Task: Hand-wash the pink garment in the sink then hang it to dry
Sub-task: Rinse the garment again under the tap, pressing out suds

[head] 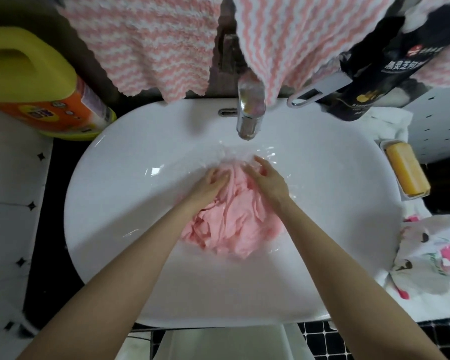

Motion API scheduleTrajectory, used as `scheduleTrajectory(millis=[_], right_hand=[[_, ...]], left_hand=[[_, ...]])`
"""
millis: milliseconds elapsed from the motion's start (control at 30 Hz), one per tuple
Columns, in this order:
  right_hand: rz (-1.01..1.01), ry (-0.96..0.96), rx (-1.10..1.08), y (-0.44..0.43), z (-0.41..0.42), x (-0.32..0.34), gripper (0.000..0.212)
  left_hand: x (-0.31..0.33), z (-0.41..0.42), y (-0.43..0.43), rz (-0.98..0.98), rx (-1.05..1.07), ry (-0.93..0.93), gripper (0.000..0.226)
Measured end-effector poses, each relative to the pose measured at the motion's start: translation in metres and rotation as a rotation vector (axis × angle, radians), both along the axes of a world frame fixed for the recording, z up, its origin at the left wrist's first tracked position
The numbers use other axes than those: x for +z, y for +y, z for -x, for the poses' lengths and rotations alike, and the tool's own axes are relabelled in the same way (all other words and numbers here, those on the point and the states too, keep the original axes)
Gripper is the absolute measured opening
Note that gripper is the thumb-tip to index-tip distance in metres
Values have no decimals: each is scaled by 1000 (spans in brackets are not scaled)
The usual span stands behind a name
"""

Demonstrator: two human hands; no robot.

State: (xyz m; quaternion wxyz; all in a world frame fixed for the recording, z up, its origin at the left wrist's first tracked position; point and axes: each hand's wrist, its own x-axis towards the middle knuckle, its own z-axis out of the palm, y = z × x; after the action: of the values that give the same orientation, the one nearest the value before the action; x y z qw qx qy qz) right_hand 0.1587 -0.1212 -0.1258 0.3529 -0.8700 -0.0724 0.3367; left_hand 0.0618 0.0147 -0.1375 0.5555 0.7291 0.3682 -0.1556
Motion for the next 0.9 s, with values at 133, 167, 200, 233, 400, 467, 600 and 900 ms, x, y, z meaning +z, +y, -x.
scheduleTrajectory(millis=[133,167,200,233,400,467,600,900], right_hand=[[-125,136,129,11,-8,1,29],[-158,138,132,10,-9,3,38],[-192,128,125,6,-8,10,39],[-249,115,113,2,-7,19,37],[-557,100,12,-30,32,63,32],[-500,-87,118,-39,54,56,39],[-223,-399,295,-47,84,12,30],[161,-436,659,-30,90,-25,69]], left_hand=[[-1,-7,-4,-80,-63,-61,32],[1,-4,-3,-97,-47,-86,36],[5,0,-3,-99,-16,-136,39],[13,5,-4,-84,27,-201,40],[56,40,-17,-44,39,-520,39],[55,55,-21,-161,-154,-630,36],[17,82,-29,-463,-324,-454,41],[-16,98,-33,-840,-413,-92,87]])
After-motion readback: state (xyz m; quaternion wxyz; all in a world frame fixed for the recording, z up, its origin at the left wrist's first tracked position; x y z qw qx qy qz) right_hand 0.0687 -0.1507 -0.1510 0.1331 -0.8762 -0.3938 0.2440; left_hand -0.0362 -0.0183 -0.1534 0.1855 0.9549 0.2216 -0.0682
